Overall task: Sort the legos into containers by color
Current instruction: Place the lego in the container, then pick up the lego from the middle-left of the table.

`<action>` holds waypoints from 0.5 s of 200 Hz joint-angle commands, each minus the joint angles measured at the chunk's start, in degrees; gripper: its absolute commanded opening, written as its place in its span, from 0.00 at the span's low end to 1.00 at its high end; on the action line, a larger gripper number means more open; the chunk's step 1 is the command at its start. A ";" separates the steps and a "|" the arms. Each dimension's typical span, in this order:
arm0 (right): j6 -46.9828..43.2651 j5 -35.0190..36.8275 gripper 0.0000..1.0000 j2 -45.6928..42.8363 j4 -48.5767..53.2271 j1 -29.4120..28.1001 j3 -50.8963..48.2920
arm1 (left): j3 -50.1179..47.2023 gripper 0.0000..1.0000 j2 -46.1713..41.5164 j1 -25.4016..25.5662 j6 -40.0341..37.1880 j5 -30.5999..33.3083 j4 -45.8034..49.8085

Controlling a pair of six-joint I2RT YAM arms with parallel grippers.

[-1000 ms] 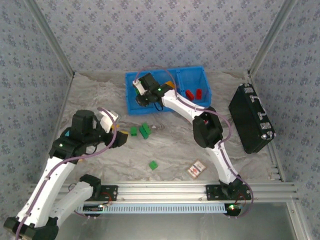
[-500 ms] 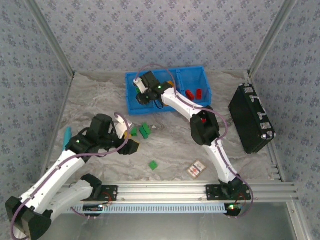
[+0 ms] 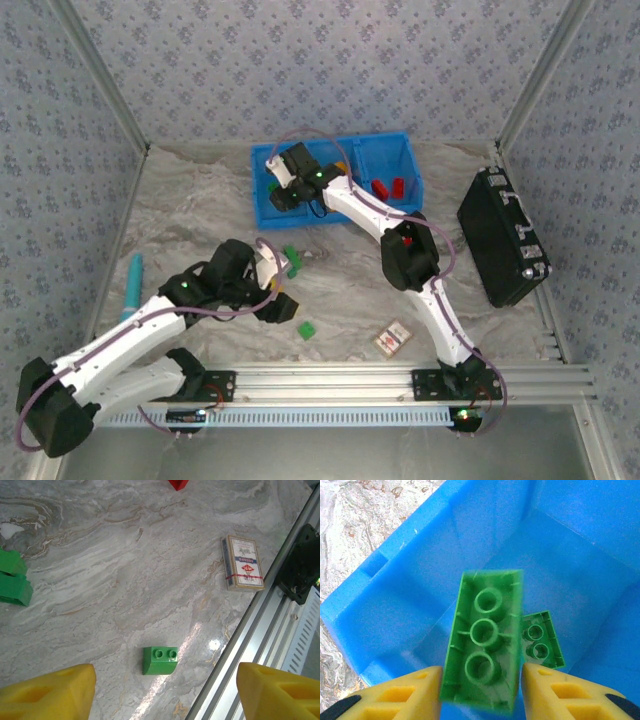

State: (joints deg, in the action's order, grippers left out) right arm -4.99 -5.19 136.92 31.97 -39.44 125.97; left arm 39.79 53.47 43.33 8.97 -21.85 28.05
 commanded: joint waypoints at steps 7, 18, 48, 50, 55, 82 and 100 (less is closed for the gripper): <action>-2.00 -0.84 0.50 0.82 2.22 0.72 1.21 | 0.00 0.77 0.42 0.68 0.65 3.04 -1.71; -2.16 -1.05 0.51 0.73 2.22 0.77 1.21 | -0.06 0.78 0.21 0.70 0.37 3.21 -2.02; -2.89 -1.15 0.52 0.32 2.22 0.77 1.29 | -0.83 0.78 0.69 0.85 0.50 2.77 -1.97; -2.89 -1.10 0.52 0.31 2.22 0.77 1.29 | -0.92 0.78 0.76 0.87 0.52 2.80 -2.00; -2.93 -1.10 0.52 0.12 2.22 0.73 1.22 | -1.01 0.78 0.91 1.11 0.44 2.97 -1.95; -3.13 -1.48 0.53 -1.91 2.22 0.60 1.03 | -1.92 0.78 3.39 4.23 0.39 5.34 -2.38; -3.39 -2.06 0.55 -3.91 3.80 0.42 0.82 | -1.39 0.78 6.91 6.43 0.68 6.94 -1.51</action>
State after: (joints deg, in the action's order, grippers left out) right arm -7.18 -6.07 136.79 32.12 -39.44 125.97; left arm 38.44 56.97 47.22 9.34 -17.47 26.59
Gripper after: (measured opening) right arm 0.537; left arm 0.783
